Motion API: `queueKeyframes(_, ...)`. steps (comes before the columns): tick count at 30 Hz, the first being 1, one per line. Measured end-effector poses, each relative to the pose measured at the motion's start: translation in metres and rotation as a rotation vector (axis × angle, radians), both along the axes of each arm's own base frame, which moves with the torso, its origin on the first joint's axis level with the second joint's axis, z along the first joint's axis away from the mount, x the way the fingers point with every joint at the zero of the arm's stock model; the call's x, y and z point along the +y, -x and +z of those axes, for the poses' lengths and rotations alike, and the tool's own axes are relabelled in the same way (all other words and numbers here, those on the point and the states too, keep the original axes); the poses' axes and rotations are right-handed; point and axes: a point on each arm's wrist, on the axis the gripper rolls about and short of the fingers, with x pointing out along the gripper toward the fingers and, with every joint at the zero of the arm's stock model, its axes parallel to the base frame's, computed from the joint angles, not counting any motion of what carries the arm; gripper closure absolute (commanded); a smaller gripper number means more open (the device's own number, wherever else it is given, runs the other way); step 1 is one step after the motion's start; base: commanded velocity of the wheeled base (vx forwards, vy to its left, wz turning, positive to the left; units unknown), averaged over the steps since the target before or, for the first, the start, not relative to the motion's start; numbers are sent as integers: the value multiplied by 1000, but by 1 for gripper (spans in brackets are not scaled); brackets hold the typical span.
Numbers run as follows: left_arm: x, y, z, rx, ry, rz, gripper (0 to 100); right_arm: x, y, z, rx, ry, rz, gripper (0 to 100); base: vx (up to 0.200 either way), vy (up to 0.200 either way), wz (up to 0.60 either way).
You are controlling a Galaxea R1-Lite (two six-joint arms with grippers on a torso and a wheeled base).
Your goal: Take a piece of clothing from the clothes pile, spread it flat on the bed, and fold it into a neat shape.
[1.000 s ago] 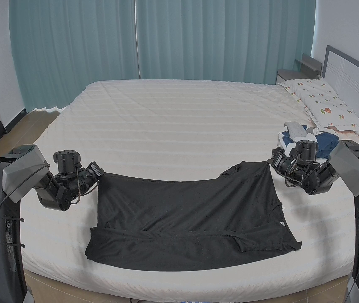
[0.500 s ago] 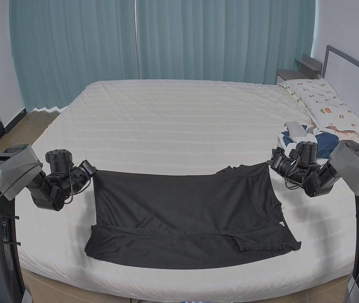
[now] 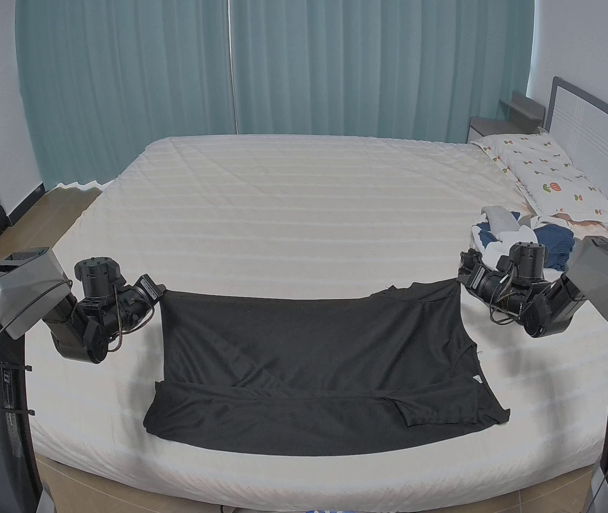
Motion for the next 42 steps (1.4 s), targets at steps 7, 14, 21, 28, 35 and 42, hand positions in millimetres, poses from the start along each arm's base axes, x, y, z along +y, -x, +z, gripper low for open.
queueKeyframes(7, -1, 2, 1, -33, 2, -25, 100, -8, 13, 1, 26, -4, -3, 100, 0, 0, 0)
queueKeyframes(14, 6, 2, 4, -44, -4, -14, 100, -9, 19, 0, 4, -7, -7, 100, 0, 0, 0)
queueKeyframes(21, 17, 2, 6, -49, -5, 0, 100, -5, 13, -1, -18, -9, 4, 100, 0, 0, 0)
queueKeyframes(28, 16, 1, 1, -41, 1, -20, 100, -5, 12, -1, -20, -9, 5, 100, 0, 0, 0)
queueKeyframes(35, 15, 0, -1, -42, -11, -26, 100, -8, 18, 3, -12, -14, 20, 100, 0, 0, 0)
queueKeyframes(42, 17, 7, -5, -26, -54, -36, 100, -10, 30, 7, 2, -16, 26, 100, 0, 0, 0)
